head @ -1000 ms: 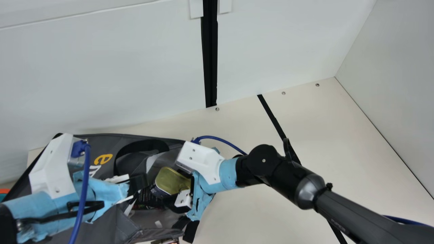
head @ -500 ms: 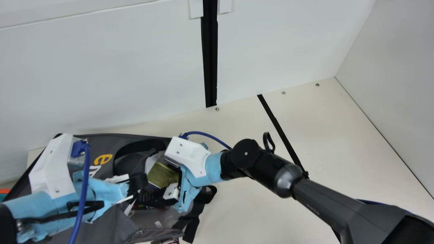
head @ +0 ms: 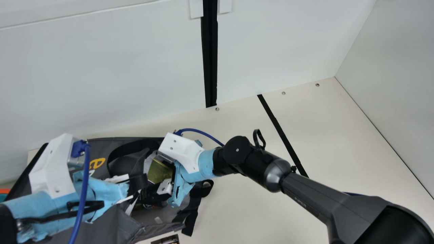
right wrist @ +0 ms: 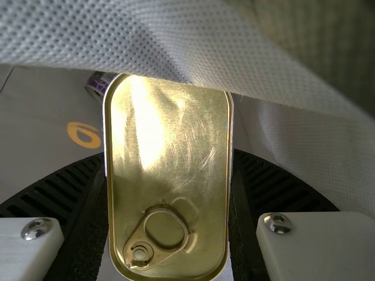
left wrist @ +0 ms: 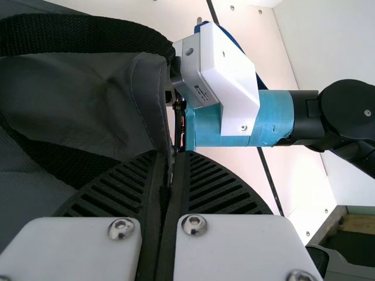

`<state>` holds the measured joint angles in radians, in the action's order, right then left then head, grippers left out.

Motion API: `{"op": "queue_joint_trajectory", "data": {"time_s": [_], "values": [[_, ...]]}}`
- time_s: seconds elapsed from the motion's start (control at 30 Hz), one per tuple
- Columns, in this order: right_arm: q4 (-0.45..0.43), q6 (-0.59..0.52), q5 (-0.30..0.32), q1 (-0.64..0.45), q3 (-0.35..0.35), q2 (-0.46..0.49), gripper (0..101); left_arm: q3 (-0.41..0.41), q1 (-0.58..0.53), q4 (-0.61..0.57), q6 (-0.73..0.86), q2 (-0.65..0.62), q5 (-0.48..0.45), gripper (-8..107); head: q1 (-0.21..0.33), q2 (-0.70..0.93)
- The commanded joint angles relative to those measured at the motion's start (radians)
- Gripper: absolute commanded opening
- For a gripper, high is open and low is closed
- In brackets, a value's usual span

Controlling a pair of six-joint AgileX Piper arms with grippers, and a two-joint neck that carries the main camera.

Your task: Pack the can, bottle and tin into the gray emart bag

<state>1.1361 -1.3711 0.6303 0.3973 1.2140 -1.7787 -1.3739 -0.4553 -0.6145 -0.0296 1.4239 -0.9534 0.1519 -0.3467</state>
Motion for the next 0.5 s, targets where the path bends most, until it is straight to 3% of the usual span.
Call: {"op": "queue_joint_trajectory", "data": {"time_s": [0.0, 0.47], "values": [[0.002, -0.003, 0.001, -0.002, 0.0, -0.001, 27, 0.0, 0.0, 0.0, 0.0, 0.0, 0.0, 10, 0.023, -0.002], [0.016, -0.015, -0.001, -0.016, -0.003, 0.007, 73, 0.0, 0.0, 0.0, 0.0, 0.0, 0.0, 10, 0.023, -0.002]]}}
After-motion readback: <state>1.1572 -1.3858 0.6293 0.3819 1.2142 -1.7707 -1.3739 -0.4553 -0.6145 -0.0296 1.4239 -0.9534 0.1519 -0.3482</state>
